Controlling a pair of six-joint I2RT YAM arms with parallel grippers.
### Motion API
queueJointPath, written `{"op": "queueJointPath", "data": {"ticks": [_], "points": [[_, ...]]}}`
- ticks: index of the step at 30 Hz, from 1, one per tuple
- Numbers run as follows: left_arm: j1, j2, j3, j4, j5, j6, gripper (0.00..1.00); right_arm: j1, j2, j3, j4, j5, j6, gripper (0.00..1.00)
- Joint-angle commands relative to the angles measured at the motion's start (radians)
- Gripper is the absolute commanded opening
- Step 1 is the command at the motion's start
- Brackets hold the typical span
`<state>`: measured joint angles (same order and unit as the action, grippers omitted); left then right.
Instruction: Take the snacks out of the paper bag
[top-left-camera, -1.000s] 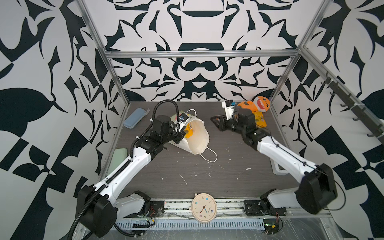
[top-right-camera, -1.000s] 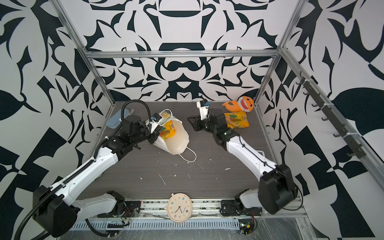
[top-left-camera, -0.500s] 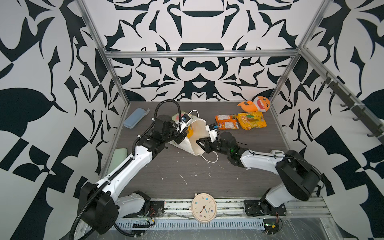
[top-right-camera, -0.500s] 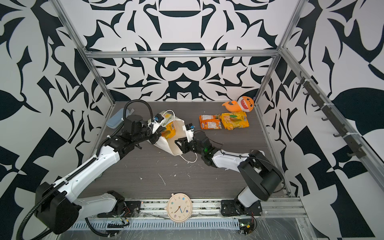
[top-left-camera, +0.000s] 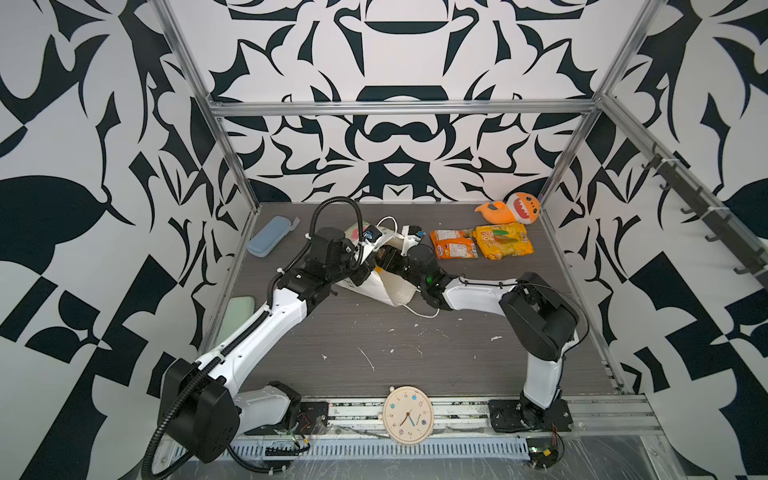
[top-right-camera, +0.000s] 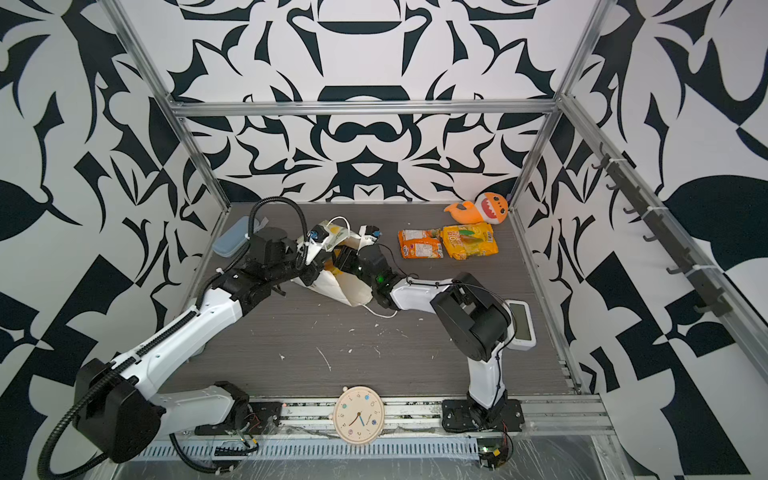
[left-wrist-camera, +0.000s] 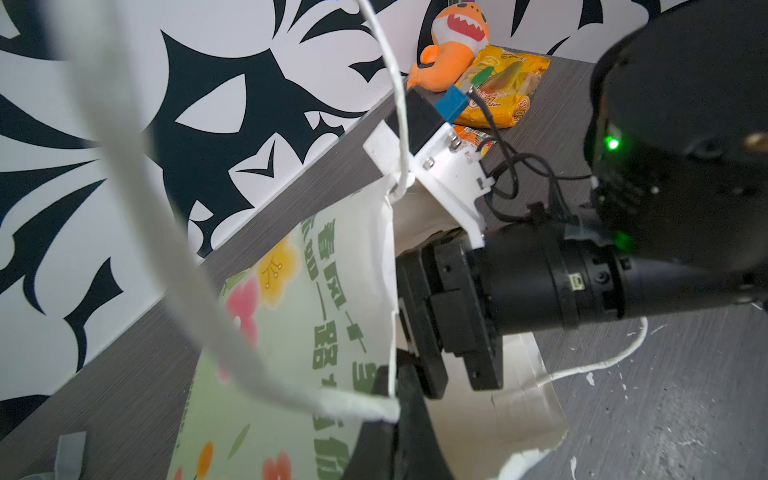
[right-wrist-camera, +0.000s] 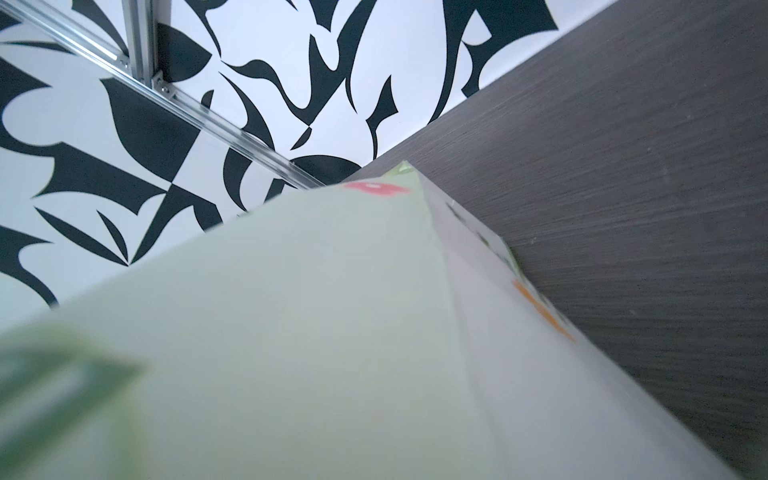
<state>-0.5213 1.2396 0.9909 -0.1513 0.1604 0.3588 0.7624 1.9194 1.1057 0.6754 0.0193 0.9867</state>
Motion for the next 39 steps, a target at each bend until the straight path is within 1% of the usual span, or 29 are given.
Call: {"op": "queueJointPath", "data": {"ticks": [1,3,4,11,14,17,20,23,26,28,31,35,37,39], "points": [[-0.003,0.001,0.05,0.057,0.04,-0.004,0.0,0.012,0.036,0.061,-0.004,0.046,0.16,0.66],[-0.003,0.003,0.053,0.061,0.047,-0.009,0.0,0.016,0.064,0.063,0.046,0.05,0.224,0.66],[-0.003,0.004,0.052,0.065,0.048,-0.009,0.0,0.018,0.077,0.065,0.081,0.051,0.235,0.66],[-0.006,0.012,0.06,0.067,0.057,-0.01,0.0,0.029,0.098,0.114,0.102,0.103,0.22,0.67],[-0.008,0.014,0.063,0.067,0.058,-0.009,0.0,0.029,0.126,0.133,0.147,0.087,0.247,0.68],[-0.008,0.015,0.066,0.065,0.056,-0.011,0.0,0.034,0.158,0.159,0.203,0.047,0.26,0.67],[-0.008,0.015,0.066,0.065,0.056,-0.01,0.0,0.037,0.165,0.175,0.176,0.065,0.248,0.68],[-0.01,0.015,0.068,0.065,0.057,-0.01,0.0,0.037,0.175,0.208,0.102,0.096,0.231,0.68],[-0.011,0.017,0.071,0.066,0.062,-0.009,0.0,0.037,0.21,0.298,-0.067,0.089,0.227,0.68],[-0.013,0.018,0.076,0.067,0.064,-0.01,0.0,0.037,0.242,0.351,-0.174,0.088,0.261,0.69],[-0.014,0.018,0.077,0.065,0.065,-0.009,0.0,0.036,0.282,0.391,-0.246,0.097,0.284,0.69],[-0.014,0.015,0.073,0.062,0.061,-0.007,0.0,0.036,0.312,0.437,-0.336,0.1,0.277,0.69],[-0.014,0.012,0.07,0.058,0.055,-0.005,0.0,0.035,0.316,0.445,-0.367,0.102,0.265,0.66],[-0.014,0.006,0.062,0.061,0.05,-0.004,0.0,0.033,0.317,0.444,-0.394,0.101,0.259,0.61]]}}
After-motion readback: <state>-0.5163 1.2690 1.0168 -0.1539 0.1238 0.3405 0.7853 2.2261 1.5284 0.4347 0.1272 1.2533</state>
